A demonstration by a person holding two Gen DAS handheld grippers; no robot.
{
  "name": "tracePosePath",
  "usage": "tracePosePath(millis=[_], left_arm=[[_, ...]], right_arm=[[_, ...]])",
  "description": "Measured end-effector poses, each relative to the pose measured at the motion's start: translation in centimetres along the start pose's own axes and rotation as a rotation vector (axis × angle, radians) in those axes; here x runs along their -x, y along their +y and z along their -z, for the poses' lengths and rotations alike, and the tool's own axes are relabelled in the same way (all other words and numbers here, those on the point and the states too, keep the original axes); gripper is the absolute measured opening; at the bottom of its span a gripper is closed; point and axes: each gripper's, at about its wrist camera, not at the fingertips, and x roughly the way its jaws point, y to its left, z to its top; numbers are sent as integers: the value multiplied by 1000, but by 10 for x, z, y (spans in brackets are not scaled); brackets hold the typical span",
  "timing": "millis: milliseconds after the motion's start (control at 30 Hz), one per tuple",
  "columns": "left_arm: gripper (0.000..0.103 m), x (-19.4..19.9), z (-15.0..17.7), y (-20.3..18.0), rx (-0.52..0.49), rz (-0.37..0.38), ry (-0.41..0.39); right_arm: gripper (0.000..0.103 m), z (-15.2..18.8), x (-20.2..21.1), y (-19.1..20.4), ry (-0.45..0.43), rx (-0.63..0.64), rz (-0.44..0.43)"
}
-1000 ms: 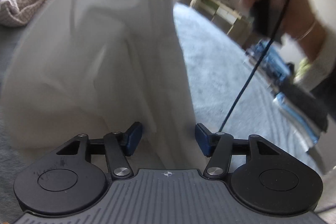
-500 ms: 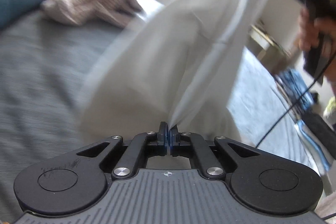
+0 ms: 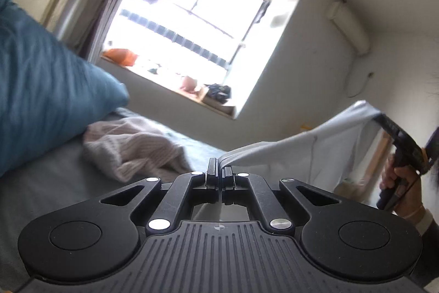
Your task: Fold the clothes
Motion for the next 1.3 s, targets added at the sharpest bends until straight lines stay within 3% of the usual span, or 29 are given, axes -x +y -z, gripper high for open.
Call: tracePosePath(millis=[167, 300, 400, 533, 667, 733, 767, 800, 900, 967, 1033, 1167, 1233, 1300], left_arm=[[0, -15, 1, -12, -4, 79, -14], [0, -16, 5, 5, 26, 15, -1], [0, -11, 13, 27, 60, -103, 47], [0, -10, 34, 51, -21, -385, 144], [1, -17, 59, 86, 5, -590, 307], [6, -21, 72, 103, 44, -663, 394], [14, -21, 77, 110, 59, -691, 425], [21, -21, 82, 115, 73, -716, 452], [31, -16, 86, 120, 74, -776, 454], [33, -12, 85, 120, 52, -815, 433], [34, -9, 81, 114, 14, -829, 381], [35, -4, 73, 99, -68, -846, 267], [35, -1, 71, 86, -85, -762, 229], [38, -4, 73, 73, -98, -629, 240]], right_arm=[[1, -37, 6, -10, -123, 22, 52], [1, -27, -15, -7, -63, 13, 12], [1, 6, -48, 0, 57, -23, -80], [1, 59, -86, 38, 219, -17, -224], [4, 110, -111, 87, 406, 40, -373], [17, 138, -114, 108, 556, 74, -427], [42, 152, -116, 118, 632, 91, -453], [58, 167, -116, 123, 699, 109, -459], [65, 200, -102, 118, 836, 151, -470], [67, 207, -91, 97, 890, 112, -460], [71, 205, -78, 65, 910, -1, -429], [76, 189, -49, -9, 899, -347, -382], [76, 191, -30, -32, 917, -474, -417], [76, 200, -11, -41, 961, -548, -478]])
